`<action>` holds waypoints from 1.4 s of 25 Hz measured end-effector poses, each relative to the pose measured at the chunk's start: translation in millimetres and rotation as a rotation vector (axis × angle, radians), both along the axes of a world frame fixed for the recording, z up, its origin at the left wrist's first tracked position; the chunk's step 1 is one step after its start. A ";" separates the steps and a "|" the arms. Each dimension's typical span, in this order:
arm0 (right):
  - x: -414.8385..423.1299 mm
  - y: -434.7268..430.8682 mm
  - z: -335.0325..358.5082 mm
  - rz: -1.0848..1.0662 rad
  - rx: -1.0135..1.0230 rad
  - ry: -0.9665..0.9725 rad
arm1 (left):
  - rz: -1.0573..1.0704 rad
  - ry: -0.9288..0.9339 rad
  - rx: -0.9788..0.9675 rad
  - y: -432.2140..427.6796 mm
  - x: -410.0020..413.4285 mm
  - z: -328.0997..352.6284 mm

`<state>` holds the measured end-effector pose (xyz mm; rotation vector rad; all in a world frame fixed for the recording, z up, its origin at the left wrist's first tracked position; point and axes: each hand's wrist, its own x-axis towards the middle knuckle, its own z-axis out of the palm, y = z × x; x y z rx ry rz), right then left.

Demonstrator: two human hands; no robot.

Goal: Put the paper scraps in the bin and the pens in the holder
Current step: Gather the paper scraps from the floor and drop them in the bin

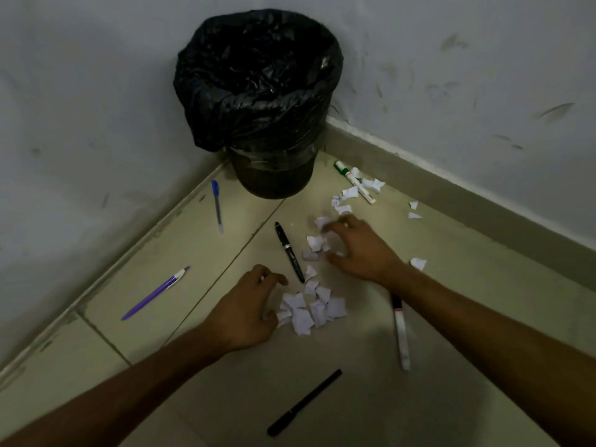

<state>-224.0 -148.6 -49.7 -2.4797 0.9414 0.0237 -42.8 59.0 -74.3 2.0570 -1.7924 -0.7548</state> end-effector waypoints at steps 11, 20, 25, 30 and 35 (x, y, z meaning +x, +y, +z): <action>-21.6 55.2 -35.2 0.202 0.009 -0.021 | -0.050 0.049 -0.062 -7.5 -8.5 -11.0; 5.6 -75.7 -9.6 -0.036 -0.213 0.007 | 0.074 0.190 -0.154 -21.6 -1.2 7.5; 28.4 -81.5 -30.2 0.014 -0.190 0.101 | 0.088 0.183 -0.202 -30.4 5.0 27.3; 7.2 -53.9 -19.6 0.035 -0.170 -0.029 | 0.080 0.183 -0.219 -40.3 12.5 31.6; 13.1 -141.2 -22.7 -0.100 -0.169 0.081 | 0.089 0.177 -0.217 -41.3 12.5 31.1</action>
